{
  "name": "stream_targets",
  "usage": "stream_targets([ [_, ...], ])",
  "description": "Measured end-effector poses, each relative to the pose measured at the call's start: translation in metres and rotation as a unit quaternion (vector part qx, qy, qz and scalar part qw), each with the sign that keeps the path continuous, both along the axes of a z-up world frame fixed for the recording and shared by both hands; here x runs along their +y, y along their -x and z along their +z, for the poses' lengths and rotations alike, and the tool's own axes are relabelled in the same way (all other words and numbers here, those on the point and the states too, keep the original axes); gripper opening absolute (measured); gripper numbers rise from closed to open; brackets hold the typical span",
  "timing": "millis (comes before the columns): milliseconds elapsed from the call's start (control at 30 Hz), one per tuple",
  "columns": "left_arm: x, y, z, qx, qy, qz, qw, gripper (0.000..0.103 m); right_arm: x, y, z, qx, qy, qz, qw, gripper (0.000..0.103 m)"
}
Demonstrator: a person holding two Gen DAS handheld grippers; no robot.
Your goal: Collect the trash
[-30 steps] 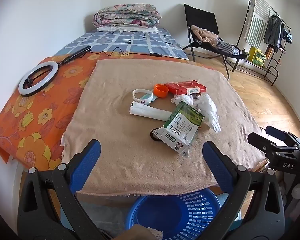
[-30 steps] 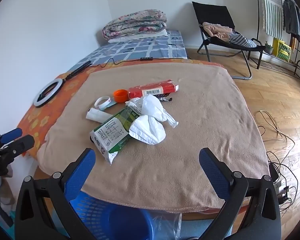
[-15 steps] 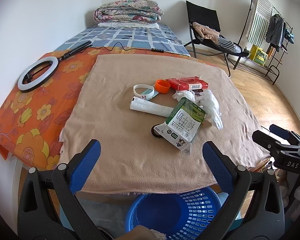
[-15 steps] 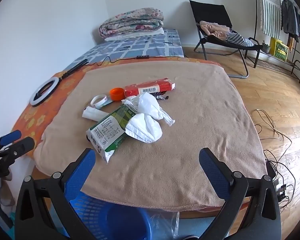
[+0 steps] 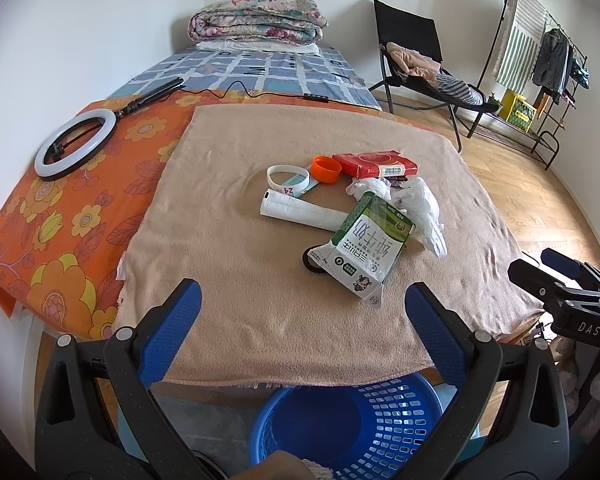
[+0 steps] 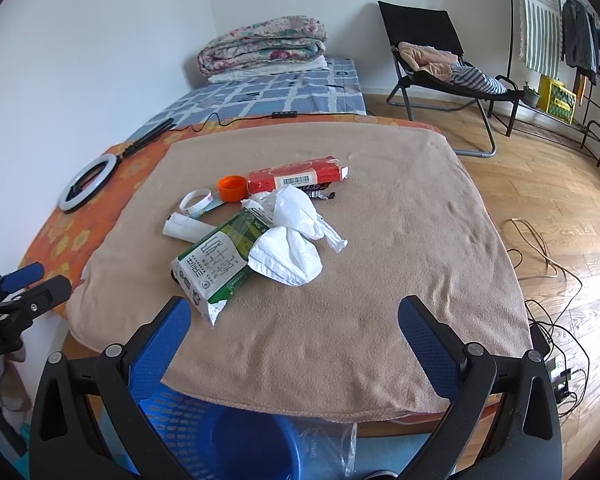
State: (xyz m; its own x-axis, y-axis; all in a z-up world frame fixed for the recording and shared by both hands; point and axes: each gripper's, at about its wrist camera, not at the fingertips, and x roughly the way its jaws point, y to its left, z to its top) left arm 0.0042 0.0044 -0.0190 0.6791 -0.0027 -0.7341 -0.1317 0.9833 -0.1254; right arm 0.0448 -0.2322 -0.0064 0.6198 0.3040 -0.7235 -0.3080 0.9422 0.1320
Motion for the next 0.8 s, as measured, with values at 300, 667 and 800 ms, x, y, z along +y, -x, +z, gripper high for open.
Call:
stream_targets([
  [300, 0.0008, -0.0003, -0.0003, 0.001, 0.001, 0.0, 1.0, 0.103, 0.0003, 0.0001, 0.0002, 0.0, 0.0, 0.0, 1.0, 0.102],
  [667, 0.0016, -0.0011, -0.0002, 0.002, 0.002, 0.0, 1.0, 0.103, -0.0024, 0.0002, 0.0008, -0.003, 0.003, 0.0, 1.0, 0.102],
  [800, 0.0019, -0.0012, 0.0, 0.002, 0.002, 0.0, 1.0, 0.103, -0.0027, 0.0005, 0.0012, -0.004, 0.004, 0.0, 1.0, 0.102],
])
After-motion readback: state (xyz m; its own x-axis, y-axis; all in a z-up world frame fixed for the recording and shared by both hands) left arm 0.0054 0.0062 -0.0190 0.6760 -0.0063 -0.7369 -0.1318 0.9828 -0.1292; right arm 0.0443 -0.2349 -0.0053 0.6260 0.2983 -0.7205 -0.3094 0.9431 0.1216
